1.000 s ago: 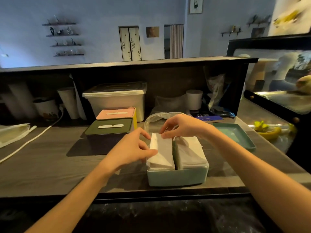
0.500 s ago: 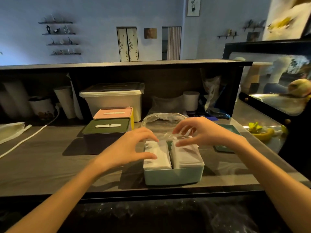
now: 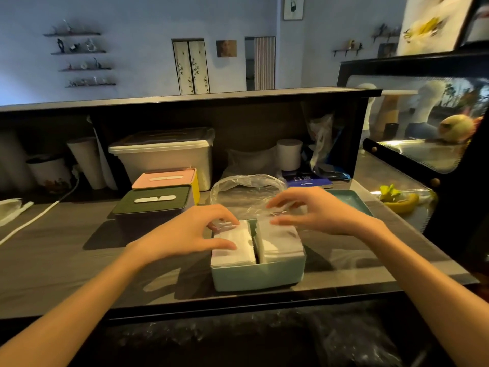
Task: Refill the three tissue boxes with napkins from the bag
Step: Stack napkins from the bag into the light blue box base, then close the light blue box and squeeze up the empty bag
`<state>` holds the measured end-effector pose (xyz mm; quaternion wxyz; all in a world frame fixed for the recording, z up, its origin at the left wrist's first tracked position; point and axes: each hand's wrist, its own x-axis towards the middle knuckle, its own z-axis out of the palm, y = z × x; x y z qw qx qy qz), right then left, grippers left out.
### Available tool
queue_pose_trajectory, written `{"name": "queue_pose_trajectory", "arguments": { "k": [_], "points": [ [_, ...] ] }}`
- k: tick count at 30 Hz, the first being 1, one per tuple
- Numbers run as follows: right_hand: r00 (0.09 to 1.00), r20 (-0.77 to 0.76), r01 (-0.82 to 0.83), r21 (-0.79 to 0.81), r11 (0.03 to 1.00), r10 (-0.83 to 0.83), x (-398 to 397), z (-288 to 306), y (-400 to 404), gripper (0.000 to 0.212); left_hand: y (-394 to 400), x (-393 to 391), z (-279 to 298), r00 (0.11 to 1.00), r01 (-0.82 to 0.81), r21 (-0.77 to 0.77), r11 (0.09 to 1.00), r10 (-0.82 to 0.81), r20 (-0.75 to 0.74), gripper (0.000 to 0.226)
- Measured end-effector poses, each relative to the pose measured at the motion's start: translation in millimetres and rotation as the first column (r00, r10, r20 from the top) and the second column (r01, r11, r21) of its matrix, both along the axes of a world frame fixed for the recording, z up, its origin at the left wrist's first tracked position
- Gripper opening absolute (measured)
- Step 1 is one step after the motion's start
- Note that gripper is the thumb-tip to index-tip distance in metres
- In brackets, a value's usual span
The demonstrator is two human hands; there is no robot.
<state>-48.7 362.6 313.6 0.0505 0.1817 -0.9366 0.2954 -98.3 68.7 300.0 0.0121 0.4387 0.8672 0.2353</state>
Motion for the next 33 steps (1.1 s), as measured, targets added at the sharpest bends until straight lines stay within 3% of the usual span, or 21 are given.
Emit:
{"name": "queue_pose_trajectory", "arguments": {
  "k": [2,4,7,9,14,18,20,24,26,29,31,33],
  "points": [
    [0.989,-0.094,0.107,-0.05,0.993,-0.111,-8.8,0.7,13.6,0.031,1.5,-1.7,6.4,0.999,-0.042,0.02,0.999,0.042,-0.002,0.047],
    [0.958,-0.126,0.262,0.006,0.965,-0.259,-20.5,-4.5,36.1,0.022,4.1,-3.5,11.2,0.996,-0.084,0.032,0.996,0.084,-0.007,0.046],
    [0.882,-0.029,0.453,0.332,0.828,-0.471,-34.0,-26.6,73.3,0.044,9.5,-6.8,14.3,0.995,-0.1,0.04,0.994,0.1,-0.005,0.04],
    [0.839,0.035,0.475,0.439,0.763,-0.543,-36.9,-43.7,89.3,0.049,12.4,-10.7,13.5,0.995,-0.1,0.051,0.994,0.099,0.014,0.036],
    [0.851,0.014,0.491,0.339,0.803,-0.526,-42.0,-61.5,95.7,0.022,20.6,-20.9,11.6,0.992,-0.128,0.068,0.989,0.129,-0.007,0.034],
    [0.799,-0.202,0.593,0.114,0.797,-0.566,-46.0,-42.5,82.7,0.018,27.6,-30.2,14.6,0.983,-0.162,0.123,0.979,0.171,-0.069,0.024],
    [0.803,-0.251,0.544,-0.061,0.837,-0.54,-43.0,-18.3,69.2,0.018,32.4,-36.9,18.8,0.97,-0.192,0.157,0.969,0.212,-0.12,0.025],
    [0.88,-0.139,0.362,-0.422,0.831,-0.454,-38.0,27.8,36.2,0.021,42.4,-48.5,33.2,0.93,-0.189,0.251,0.949,0.255,-0.265,0.059],
    [0.936,-0.003,0.279,-0.598,0.751,-0.351,-38.5,40.1,23.0,0.029,47.6,-52.0,41.5,0.915,-0.173,0.238,0.956,0.246,-0.32,0.09],
    [0.974,0.172,0.226,-0.788,0.573,-0.148,-40.2,47.6,8.4,0.039,53.8,-55.4,52.5,0.881,-0.213,0.102,0.972,0.236,-0.41,0.131],
    [0.966,0.257,0.231,-0.861,0.452,-0.004,-42.2,48.9,4.2,0.038,53.7,-55.8,54.8,0.859,-0.217,0.02,0.976,0.201,-0.472,0.139],
    [0.947,0.311,0.257,-0.881,0.396,0.077,-44.2,47.8,3.8,0.036,48.9,-54.9,55.3,0.875,-0.162,0.014,0.987,0.15,-0.461,0.133]
  ]
}}
